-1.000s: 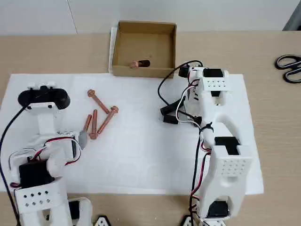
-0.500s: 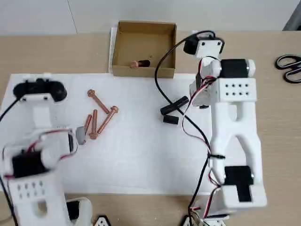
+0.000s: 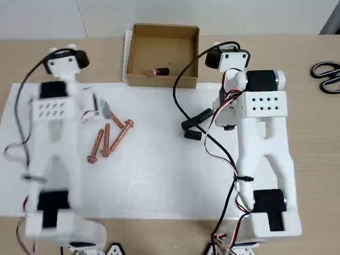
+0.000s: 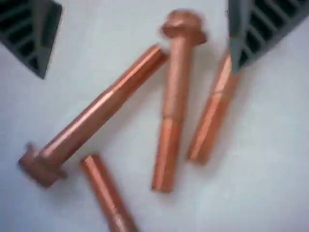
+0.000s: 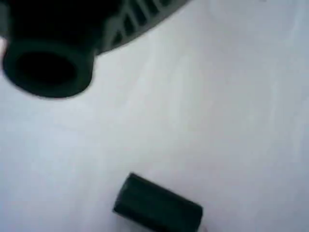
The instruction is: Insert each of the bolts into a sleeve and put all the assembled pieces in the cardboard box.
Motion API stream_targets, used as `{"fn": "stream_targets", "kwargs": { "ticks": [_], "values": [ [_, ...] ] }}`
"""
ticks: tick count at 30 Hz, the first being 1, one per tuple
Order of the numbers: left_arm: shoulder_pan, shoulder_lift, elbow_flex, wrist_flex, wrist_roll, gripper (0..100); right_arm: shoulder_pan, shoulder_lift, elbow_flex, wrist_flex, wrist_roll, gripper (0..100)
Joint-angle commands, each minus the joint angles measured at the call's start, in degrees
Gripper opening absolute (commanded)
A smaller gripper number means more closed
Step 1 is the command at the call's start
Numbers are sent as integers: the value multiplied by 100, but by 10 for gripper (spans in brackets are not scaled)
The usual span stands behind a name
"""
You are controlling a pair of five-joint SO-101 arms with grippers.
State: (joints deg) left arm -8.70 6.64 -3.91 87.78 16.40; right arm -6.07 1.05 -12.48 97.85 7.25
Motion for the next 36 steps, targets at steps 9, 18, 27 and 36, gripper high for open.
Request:
{"fn": "stream_targets", "kwargs": {
  "ticks": [9,18,27,36],
  "values": [
    [62,2136,-1991,88,1609,232,-13,-338,-18,84,53,4],
    [44,3244,-3029,97,2013,232,-13,-338,-18,84,53,4],
    [62,3684,-3477,123,2092,203,-13,-338,-18,84,53,4],
    [62,3719,-3442,88,2084,98,-13,-338,-18,84,53,4]
  ]
}}
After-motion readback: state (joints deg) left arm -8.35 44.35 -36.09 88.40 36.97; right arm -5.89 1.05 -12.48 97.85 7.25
